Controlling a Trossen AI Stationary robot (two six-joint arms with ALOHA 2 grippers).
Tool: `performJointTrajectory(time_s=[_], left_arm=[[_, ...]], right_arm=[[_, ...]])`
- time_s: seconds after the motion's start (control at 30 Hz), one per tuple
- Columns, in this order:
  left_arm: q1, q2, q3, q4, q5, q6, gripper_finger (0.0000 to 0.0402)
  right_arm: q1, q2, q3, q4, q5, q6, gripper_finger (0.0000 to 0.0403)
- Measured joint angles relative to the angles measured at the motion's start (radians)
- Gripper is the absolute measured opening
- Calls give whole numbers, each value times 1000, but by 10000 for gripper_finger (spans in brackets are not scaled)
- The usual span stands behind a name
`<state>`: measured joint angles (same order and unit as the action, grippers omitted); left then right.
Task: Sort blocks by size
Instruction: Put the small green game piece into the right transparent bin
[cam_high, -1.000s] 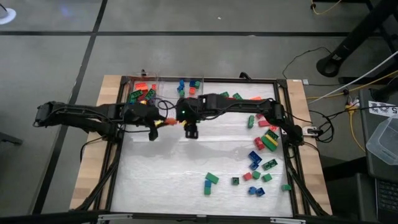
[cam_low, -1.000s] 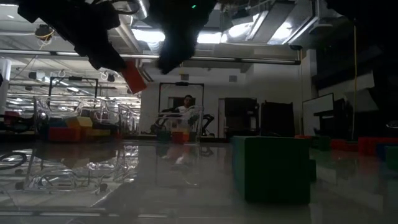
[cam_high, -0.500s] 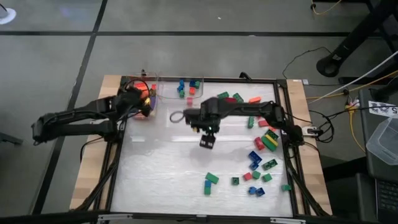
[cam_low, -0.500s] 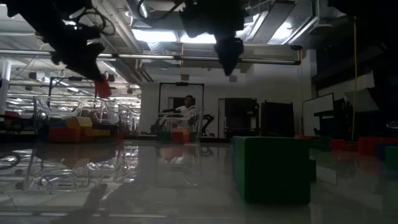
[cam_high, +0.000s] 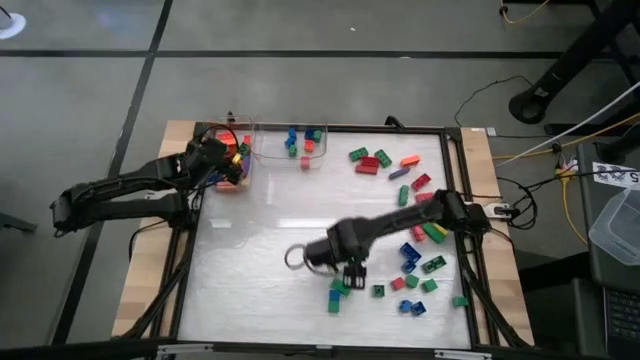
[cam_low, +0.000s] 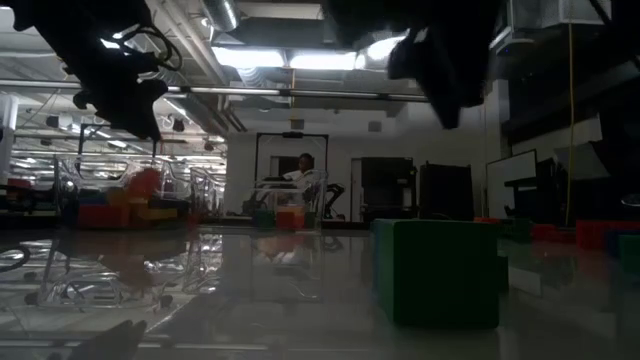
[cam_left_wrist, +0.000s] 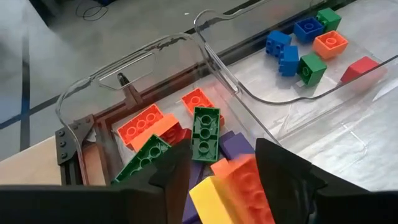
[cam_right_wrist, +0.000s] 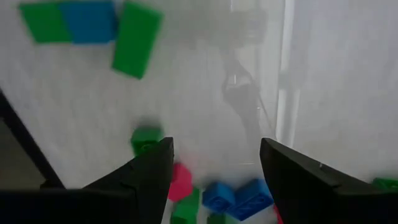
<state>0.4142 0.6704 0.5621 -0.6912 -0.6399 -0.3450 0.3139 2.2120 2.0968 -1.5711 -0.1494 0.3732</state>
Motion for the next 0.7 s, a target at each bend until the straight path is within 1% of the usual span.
performJointTrajectory(time_s=[0.1, 0.23, 0.4, 0.5, 0.7], left_arm=[[0, 2, 0, -1, 0, 0, 178], [0, 2, 0, -1, 0, 0, 182], [0, 2, 0, -2, 0, 0, 182], [-1, 2, 0, -2, 1, -11, 182], [-1, 2, 0, -11, 41, -51, 182]], right_arm=[[70, 0, 0, 0, 27, 46, 239], [160, 0, -2, 2, 66, 119, 239], [242, -2, -67, 35, 103, 186, 239], [264, -2, -136, 79, 104, 206, 239], [262, 0, -238, 157, 89, 207, 239]])
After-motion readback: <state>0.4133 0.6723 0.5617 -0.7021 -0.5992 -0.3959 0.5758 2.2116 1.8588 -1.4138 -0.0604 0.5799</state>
